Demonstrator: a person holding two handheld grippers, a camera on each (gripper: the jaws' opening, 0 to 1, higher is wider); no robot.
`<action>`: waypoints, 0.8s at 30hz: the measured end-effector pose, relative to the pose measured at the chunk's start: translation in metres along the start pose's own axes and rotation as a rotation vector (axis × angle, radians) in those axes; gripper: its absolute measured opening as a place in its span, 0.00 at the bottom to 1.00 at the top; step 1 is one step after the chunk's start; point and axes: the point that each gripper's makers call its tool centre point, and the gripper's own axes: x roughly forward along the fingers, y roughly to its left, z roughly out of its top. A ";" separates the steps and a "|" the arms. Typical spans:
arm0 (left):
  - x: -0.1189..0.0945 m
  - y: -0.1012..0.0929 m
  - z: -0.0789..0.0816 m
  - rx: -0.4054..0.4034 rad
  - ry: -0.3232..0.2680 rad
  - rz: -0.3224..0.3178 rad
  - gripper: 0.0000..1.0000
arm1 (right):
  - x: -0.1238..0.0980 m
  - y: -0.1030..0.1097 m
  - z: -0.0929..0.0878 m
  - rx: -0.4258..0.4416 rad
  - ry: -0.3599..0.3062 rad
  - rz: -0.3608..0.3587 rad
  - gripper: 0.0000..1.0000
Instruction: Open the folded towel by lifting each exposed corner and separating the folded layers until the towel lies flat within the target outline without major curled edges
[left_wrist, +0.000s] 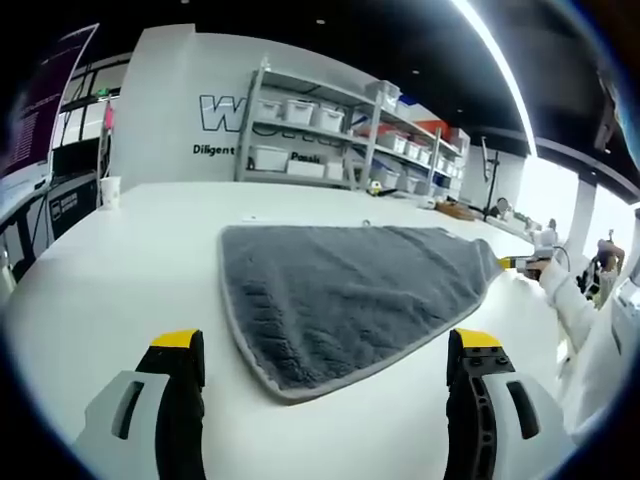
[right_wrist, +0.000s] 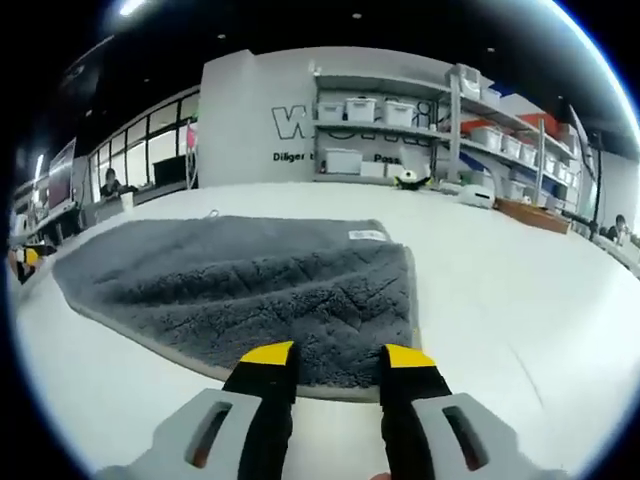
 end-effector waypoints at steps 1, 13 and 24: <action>0.000 0.001 0.000 0.000 0.000 0.002 0.99 | 0.000 0.000 0.000 -0.001 0.003 -0.001 0.24; 0.000 0.001 -0.002 -0.007 -0.002 -0.002 0.99 | -0.013 0.000 -0.006 -0.010 0.030 -0.002 0.02; -0.001 0.003 -0.003 -0.011 -0.001 -0.002 0.99 | -0.023 0.002 -0.011 -0.016 0.061 0.005 0.01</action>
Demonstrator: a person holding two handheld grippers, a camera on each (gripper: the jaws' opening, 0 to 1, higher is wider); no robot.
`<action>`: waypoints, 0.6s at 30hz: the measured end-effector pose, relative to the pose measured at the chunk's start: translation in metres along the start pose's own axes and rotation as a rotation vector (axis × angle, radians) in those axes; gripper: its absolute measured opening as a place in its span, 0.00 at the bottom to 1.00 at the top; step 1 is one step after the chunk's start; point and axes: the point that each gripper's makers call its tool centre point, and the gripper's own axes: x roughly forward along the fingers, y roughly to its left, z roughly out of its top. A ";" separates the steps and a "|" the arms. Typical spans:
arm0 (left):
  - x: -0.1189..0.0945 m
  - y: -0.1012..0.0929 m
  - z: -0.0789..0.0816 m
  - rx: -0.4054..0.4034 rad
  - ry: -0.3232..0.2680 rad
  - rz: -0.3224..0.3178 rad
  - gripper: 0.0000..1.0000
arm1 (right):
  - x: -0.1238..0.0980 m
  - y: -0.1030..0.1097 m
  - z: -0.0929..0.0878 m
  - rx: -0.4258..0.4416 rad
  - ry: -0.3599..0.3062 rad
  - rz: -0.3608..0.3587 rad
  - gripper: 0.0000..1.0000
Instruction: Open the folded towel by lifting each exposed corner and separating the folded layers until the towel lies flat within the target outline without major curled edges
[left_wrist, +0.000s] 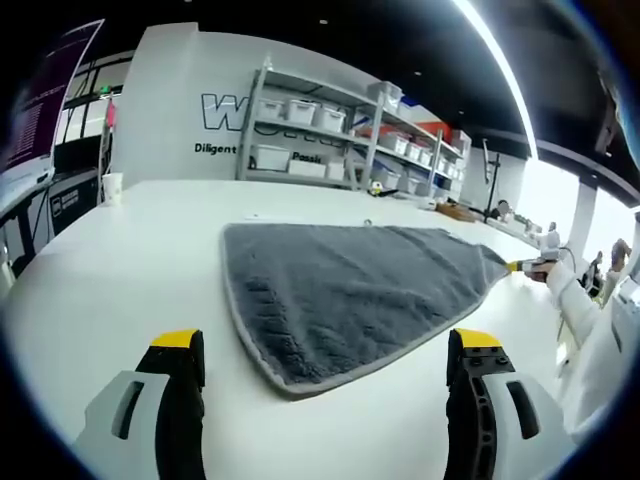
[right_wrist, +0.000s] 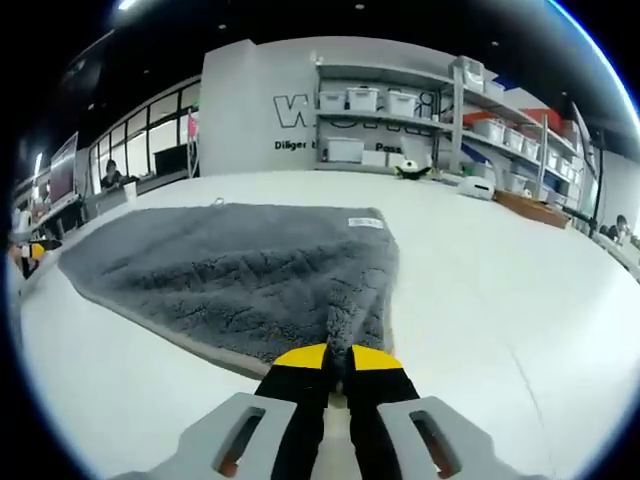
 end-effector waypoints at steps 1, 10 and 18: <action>0.000 0.000 0.000 -0.001 0.000 0.000 0.99 | -0.001 0.000 -0.001 -0.002 0.003 0.001 0.01; 0.001 0.000 0.000 -0.004 -0.001 -0.001 0.99 | -0.015 -0.001 -0.008 0.010 0.022 0.003 0.00; 0.001 -0.001 -0.001 -0.002 0.001 -0.005 0.99 | -0.017 -0.002 -0.010 -0.004 0.020 0.000 0.02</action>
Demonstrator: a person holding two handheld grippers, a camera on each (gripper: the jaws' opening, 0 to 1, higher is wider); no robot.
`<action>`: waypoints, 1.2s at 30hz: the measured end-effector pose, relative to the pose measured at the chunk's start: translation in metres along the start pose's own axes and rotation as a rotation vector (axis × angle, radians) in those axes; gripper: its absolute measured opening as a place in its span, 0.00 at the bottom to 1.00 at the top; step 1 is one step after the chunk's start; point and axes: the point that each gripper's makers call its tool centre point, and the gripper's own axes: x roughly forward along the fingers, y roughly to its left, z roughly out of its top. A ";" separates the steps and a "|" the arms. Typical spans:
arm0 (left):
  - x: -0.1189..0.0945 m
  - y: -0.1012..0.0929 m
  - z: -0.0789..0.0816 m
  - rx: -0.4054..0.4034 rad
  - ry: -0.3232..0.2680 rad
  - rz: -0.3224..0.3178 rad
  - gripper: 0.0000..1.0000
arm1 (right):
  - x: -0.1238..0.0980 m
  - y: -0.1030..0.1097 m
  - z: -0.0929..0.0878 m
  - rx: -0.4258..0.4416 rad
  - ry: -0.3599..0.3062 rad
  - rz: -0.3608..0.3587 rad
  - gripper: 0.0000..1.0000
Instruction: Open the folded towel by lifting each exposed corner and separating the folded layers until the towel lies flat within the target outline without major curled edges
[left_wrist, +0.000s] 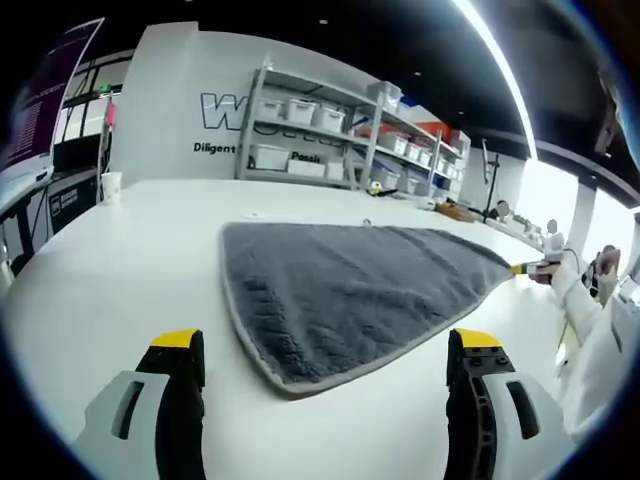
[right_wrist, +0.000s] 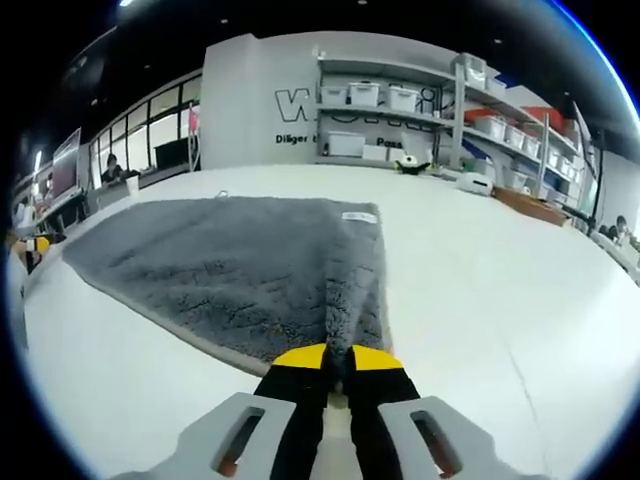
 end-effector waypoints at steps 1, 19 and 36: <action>0.000 0.000 0.000 -0.001 0.000 0.000 0.99 | 0.000 0.001 0.000 -0.001 -0.001 0.002 0.02; 0.001 -0.006 0.000 0.001 -0.001 -0.007 0.99 | 0.001 0.006 0.002 0.049 -0.036 0.064 0.22; 0.001 -0.005 0.001 0.001 -0.002 -0.008 0.99 | 0.004 0.003 0.003 0.017 -0.031 0.072 0.22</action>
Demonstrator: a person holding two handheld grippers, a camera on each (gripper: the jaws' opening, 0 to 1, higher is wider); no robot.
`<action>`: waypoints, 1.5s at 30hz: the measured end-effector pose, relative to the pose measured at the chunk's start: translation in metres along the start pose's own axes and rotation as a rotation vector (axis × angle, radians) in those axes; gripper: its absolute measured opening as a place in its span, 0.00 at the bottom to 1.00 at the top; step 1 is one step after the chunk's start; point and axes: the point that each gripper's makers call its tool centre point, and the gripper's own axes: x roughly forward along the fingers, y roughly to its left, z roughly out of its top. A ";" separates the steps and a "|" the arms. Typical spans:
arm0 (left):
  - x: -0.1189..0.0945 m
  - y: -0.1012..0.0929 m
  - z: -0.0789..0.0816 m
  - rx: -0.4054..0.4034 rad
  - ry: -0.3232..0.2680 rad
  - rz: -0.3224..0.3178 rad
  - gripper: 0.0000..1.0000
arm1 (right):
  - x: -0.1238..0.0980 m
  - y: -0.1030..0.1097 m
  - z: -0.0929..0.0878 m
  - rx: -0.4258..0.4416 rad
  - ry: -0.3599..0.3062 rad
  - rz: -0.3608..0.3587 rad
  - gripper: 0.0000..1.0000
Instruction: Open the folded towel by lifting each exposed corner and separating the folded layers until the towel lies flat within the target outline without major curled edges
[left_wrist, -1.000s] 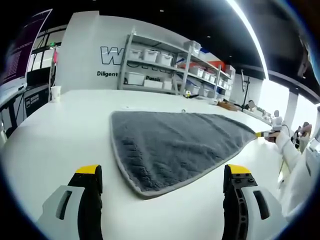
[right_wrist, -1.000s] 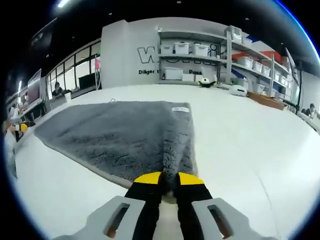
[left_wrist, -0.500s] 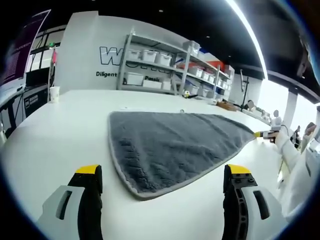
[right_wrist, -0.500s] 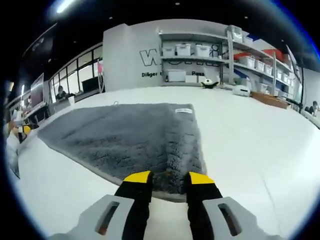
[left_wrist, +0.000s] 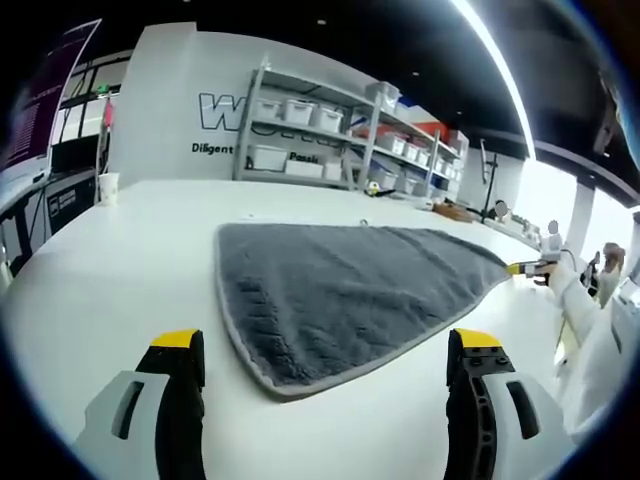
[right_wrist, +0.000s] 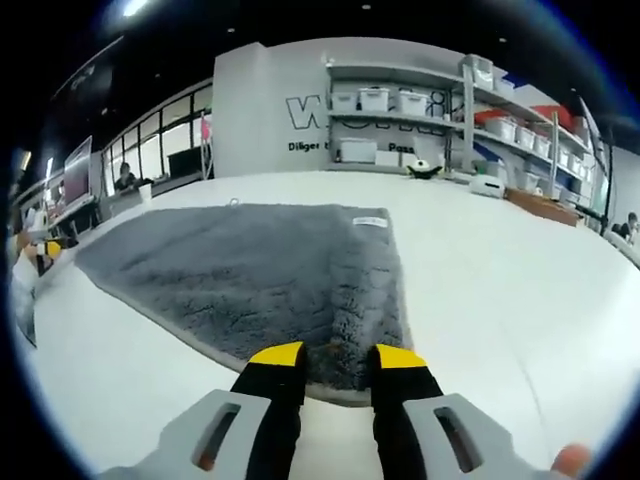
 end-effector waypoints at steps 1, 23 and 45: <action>0.000 0.000 0.000 0.000 0.000 0.000 0.99 | 0.000 0.000 0.000 0.000 0.000 0.000 0.21; 0.001 0.000 -0.003 -0.005 0.003 0.002 0.99 | -0.003 -0.023 -0.002 -0.005 0.020 -0.087 0.58; 0.003 -0.002 -0.002 -0.006 0.004 -0.004 0.99 | 0.002 0.027 0.014 0.060 -0.047 0.107 0.72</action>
